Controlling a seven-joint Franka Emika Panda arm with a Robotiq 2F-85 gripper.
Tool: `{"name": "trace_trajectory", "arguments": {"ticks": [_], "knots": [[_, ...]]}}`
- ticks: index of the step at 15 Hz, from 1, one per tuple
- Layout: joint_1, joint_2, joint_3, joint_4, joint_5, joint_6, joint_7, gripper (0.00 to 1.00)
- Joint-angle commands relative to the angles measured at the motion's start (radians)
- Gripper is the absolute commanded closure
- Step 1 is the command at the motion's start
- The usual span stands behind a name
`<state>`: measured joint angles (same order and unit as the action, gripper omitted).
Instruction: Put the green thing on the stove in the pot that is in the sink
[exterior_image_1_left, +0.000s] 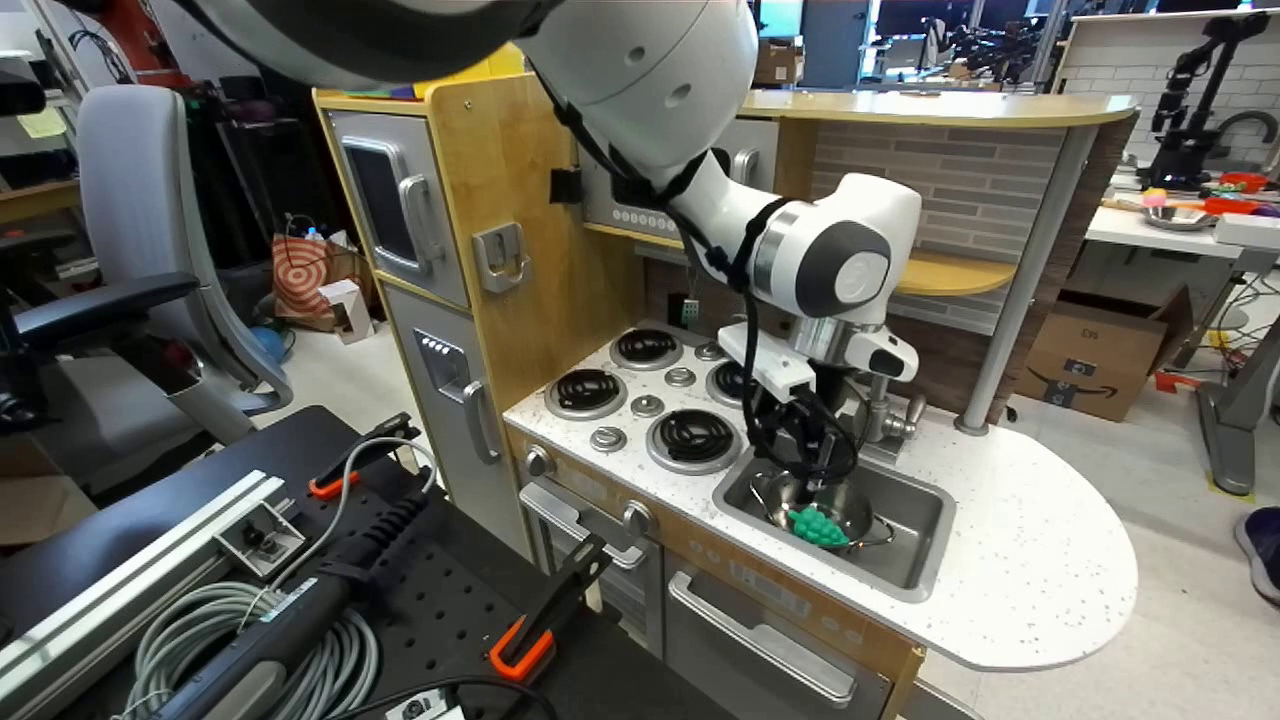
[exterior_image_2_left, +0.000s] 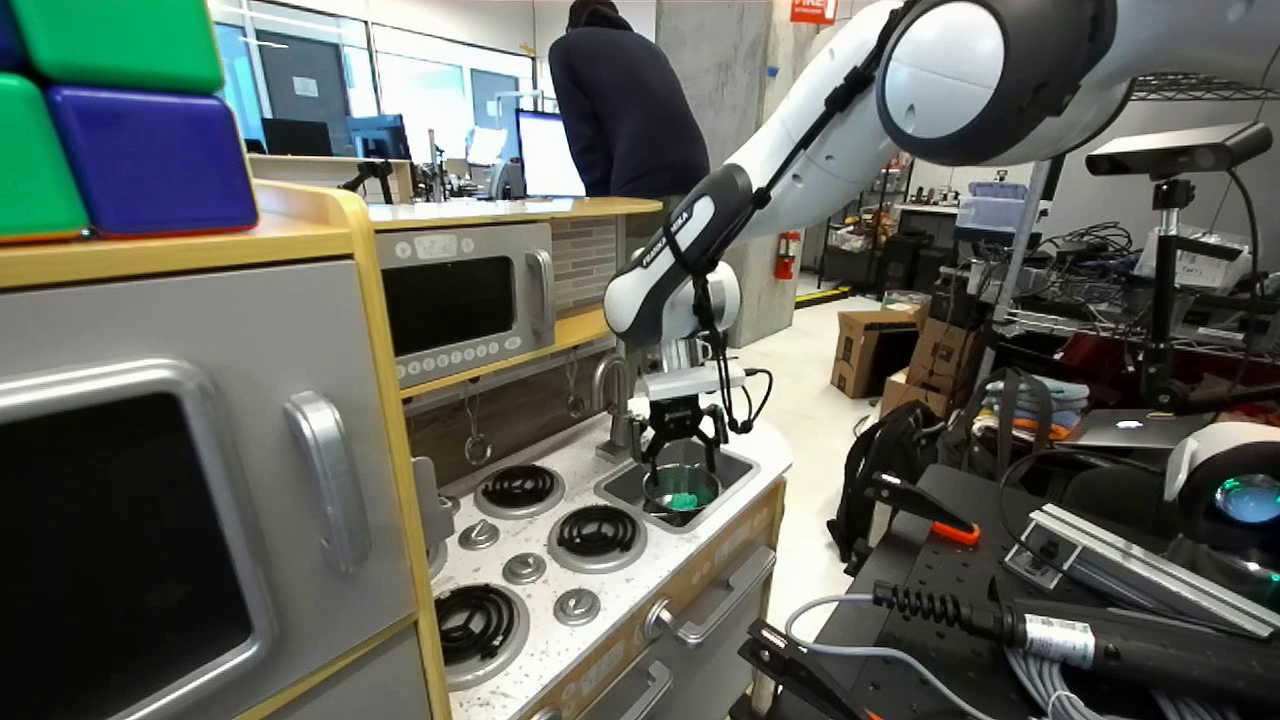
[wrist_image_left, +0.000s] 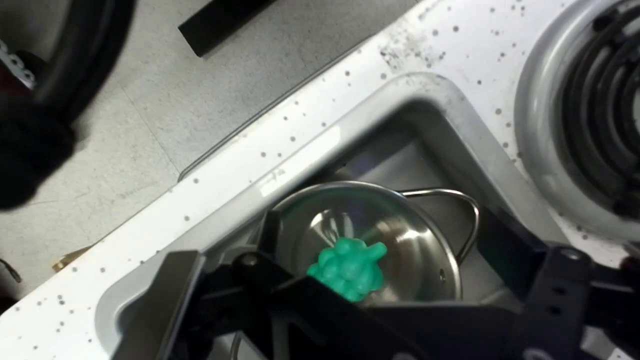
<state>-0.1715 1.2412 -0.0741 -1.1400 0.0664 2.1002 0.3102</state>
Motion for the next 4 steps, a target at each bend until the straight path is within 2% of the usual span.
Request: {"name": "trace_trajectory", "arguments": {"ticks": [1, 3, 4], "knots": [[-0.009, -0.210, -0.007, -0.215, -0.039, -0.066, -0.106, 0.00], [-0.020, -0.290, -0.009, -0.292, -0.043, -0.051, -0.153, 0.00], [0.001, -0.160, -0.027, -0.142, -0.017, -0.050, -0.105, 0.00]]}}
